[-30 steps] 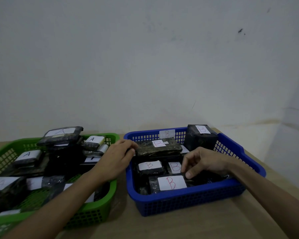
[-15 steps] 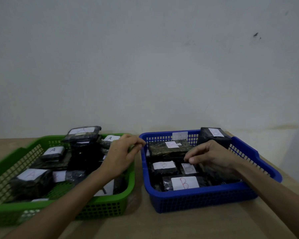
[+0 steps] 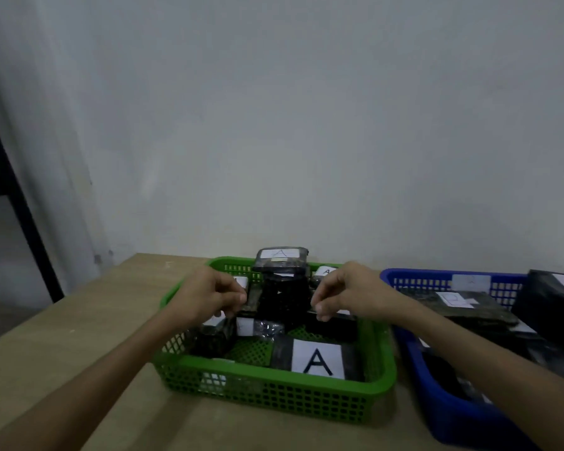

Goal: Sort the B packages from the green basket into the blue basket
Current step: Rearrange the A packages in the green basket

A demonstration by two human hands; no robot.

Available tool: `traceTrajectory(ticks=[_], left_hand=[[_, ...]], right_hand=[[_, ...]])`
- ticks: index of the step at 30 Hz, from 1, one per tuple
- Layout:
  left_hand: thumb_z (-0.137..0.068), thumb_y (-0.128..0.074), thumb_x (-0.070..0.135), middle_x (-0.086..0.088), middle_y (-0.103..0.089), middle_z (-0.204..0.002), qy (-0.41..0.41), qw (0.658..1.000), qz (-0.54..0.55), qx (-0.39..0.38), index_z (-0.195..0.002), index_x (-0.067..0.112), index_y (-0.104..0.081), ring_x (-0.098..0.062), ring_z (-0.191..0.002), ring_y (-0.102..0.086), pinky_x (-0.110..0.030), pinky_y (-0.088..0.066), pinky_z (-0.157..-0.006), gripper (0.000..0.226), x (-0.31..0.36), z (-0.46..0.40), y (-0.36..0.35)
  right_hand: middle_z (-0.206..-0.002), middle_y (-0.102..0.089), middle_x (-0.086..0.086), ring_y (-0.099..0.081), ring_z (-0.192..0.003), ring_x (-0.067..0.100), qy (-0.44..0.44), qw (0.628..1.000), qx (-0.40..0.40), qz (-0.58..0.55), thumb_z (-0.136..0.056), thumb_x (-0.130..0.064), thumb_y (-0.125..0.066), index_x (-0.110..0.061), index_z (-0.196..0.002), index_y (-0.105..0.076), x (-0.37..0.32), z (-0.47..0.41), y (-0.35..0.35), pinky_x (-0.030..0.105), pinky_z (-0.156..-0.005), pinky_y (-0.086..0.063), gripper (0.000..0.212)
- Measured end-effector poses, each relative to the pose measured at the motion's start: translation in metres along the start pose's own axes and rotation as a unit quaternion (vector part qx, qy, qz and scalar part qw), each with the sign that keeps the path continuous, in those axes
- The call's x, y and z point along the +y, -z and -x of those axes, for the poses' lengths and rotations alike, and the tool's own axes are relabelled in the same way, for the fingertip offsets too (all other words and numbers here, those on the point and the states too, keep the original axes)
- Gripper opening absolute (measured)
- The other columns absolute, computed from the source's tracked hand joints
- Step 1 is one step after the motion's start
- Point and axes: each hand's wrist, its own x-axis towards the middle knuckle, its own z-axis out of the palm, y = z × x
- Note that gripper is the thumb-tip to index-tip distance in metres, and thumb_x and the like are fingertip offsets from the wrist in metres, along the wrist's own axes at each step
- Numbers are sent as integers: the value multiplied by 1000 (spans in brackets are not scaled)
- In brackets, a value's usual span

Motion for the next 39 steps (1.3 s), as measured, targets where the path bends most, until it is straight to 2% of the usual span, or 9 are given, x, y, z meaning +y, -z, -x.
traceTrajectory(ticks=[4,7,12,15,19,24,27,32,39], left_hand=[[-82,-65,7,-3,-68,-56,21,998,-23,49,-72,12,-70,-9,-47,-61,-12,-45,-45,13,-24,5,-9],[-77,-72,18,11,-61,-41,6,997,-59,52,-58,25,-65,3,-38,-54,-5,-37,-42,21,-24,8,-9],[-73,-69,46,5,-54,-46,-17,968,-249,-31,-47,19,-51,-10,-46,-51,-22,-33,-44,42,-17,16,-14],[-80,-59,46,5,-43,-42,-23,949,-313,4,-45,16,-43,-14,-47,-44,-21,-24,-41,49,-12,19,-11],[-77,-62,41,6,-46,-36,-19,970,-235,56,-42,18,-48,-7,-40,-47,-18,-30,-40,44,-15,20,-6],[-75,-71,20,12,-68,-60,21,981,-154,-118,-70,23,-72,5,-51,-62,-6,-43,-49,6,-30,11,18],[-75,-71,12,26,-60,-66,4,976,-190,-107,-82,27,-73,15,-61,-56,-1,-39,-54,17,-36,0,24],[-68,-77,10,14,-58,-89,-12,969,-203,-138,-82,35,-59,-3,-83,-54,-6,-38,-62,33,-39,-20,25],[-55,-85,24,7,-43,-100,5,935,-299,-189,-91,29,-41,-14,-90,-40,-29,-38,-70,57,-48,-9,4]], right_hand=[[-79,-74,2,-68,-73,9,-8,992,-68,105,-72,-17,-78,-13,-86,-73,-3,-18,-24,24,-73,-56,16],[-86,-70,-4,-64,-80,8,-22,982,-124,139,-71,-27,-78,-17,-94,-69,3,-22,-45,25,-75,-54,27],[-90,-64,-3,-63,-89,15,-51,986,-125,100,-68,-28,-80,-16,-96,-63,15,-21,-52,35,-81,-53,35],[-91,-68,0,-65,-88,15,-52,984,-122,118,-68,-33,-80,-12,-96,-66,16,-22,-51,35,-82,-55,37],[-95,-69,2,-65,-89,16,-52,985,-120,113,-68,-34,-79,-14,-98,-66,19,-21,-54,34,-81,-55,38],[-94,-62,-8,-62,-94,11,-67,984,-146,82,-72,-32,-77,-21,-108,-62,21,-24,-54,20,-76,-50,41],[-100,-61,-4,-60,-98,13,-72,982,-162,71,-74,-32,-76,-23,-112,-59,22,-26,-54,26,-83,-50,43],[-108,-63,2,-60,-100,15,-75,980,-164,79,-74,-33,-75,-20,-113,-60,24,-26,-54,32,-88,-50,43],[-107,-64,3,-60,-99,15,-74,980,-162,87,-74,-34,-75,-18,-111,-61,23,-26,-55,33,-88,-50,42]])
